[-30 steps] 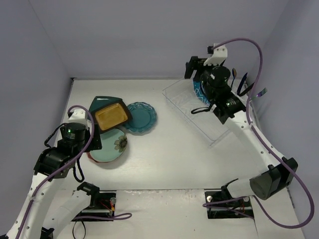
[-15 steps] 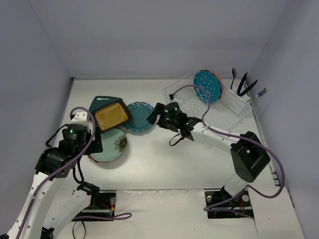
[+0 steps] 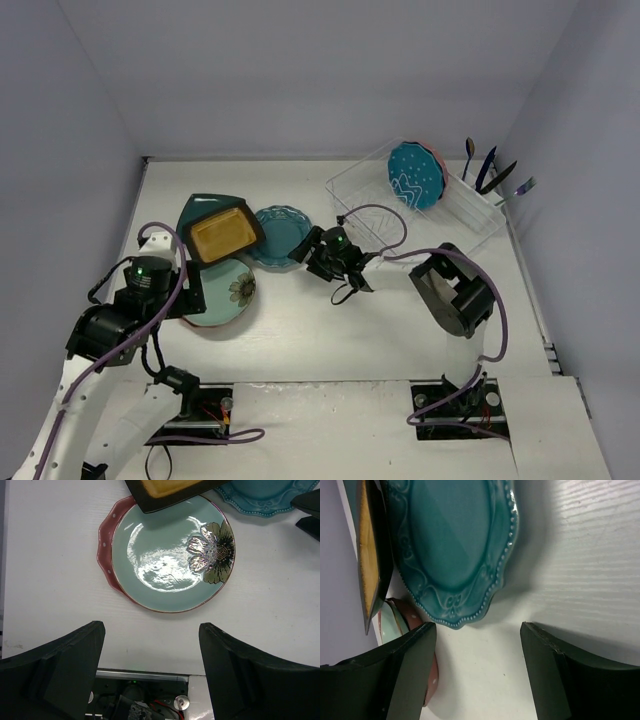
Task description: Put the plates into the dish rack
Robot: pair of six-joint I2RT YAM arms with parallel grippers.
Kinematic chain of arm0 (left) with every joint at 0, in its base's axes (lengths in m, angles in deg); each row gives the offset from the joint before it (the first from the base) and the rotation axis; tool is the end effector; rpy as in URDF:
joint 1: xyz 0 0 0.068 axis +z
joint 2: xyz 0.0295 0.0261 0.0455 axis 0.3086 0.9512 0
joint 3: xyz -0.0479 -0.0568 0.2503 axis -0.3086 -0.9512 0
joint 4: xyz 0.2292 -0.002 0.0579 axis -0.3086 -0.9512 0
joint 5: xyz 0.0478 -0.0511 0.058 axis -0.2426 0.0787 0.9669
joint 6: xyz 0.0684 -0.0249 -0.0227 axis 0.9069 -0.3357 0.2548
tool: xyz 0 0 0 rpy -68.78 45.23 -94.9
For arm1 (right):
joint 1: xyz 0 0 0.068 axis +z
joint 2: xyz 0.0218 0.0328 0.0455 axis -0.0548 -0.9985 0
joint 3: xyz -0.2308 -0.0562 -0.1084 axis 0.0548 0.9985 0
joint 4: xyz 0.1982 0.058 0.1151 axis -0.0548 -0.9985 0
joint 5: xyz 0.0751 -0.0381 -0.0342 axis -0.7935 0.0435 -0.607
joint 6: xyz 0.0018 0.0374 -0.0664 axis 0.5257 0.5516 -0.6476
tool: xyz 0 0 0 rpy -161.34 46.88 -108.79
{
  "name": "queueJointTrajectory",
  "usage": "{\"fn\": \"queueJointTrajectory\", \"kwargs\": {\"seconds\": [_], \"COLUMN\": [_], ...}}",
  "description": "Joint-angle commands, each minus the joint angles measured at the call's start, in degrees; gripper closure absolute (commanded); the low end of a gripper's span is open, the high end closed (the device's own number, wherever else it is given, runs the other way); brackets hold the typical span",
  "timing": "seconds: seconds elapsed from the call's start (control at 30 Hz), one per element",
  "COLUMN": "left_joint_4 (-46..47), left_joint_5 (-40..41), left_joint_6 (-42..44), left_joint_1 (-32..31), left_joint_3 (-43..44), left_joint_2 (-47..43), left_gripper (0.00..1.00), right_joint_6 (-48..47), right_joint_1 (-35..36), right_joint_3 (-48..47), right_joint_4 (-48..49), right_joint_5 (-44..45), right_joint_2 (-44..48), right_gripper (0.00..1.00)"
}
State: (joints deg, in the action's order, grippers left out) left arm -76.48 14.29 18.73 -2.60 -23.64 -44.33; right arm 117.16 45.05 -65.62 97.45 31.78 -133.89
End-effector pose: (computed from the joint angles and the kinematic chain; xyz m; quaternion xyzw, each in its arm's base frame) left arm 0.1102 -0.0269 0.3143 -0.0754 0.9029 -0.0704 0.4173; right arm 0.2990 0.2739 0.1592 0.1379 0.8243 0.4518 0.3120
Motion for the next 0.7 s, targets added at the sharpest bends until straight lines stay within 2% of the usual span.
{"fn": "queueJointTrajectory", "kwargs": {"seconds": [0.0, 0.1, 0.13, 0.4, 0.47, 0.57, 0.6, 0.67], "left_joint_4": [0.2, -0.6, -0.9, -2.2, -2.5, -2.5, -2.5, -2.6], "left_joint_5": [0.1, 0.4, 0.6, 1.5, 1.8, 1.8, 1.8, 1.7], "left_joint_6": [-1.0, -1.1, -1.1, -1.1, -1.0, -1.0, -1.1, -1.1], "left_joint_1": [-0.3, -0.3, -0.3, -0.3, -0.3, -0.3, -0.3, -0.3], "left_joint_3": [1.8, 1.8, 1.7, 2.5, 2.8, 2.6, 2.5, 2.5], "left_joint_2": [-0.1, -0.3, -0.5, -1.0, -1.4, -1.6, -1.8, -1.7], "left_gripper": [0.24, 0.24, 0.24, 0.24, 0.24, 0.24, 0.24, 0.24], "right_joint_6": [4.1, 5.1, 5.3, 10.5, 11.3, 12.4, 12.7, 13.3], "right_joint_1": [-0.6, -0.7, -0.7, -1.2, -1.3, -1.7, -1.8, -2.3], "right_joint_3": [0.5, 1.0, 0.9, 1.5, 1.7, 2.2, 3.0, 3.9], "right_joint_4": [10.5, 10.5, 14.4, 18.0, 18.1, 17.2, 17.2, 17.5], "right_joint_5": [0.1, 0.4, 0.5, 3.0, 3.5, 5.6, 5.9, 6.6], "right_joint_2": [-0.7, -0.7, -3.6, -8.9, -9.6, -10.4, -10.8, -10.9], "right_gripper": [0.31, 0.31, 0.31, 0.34, 0.39, 0.52, 0.63, 0.74]}}
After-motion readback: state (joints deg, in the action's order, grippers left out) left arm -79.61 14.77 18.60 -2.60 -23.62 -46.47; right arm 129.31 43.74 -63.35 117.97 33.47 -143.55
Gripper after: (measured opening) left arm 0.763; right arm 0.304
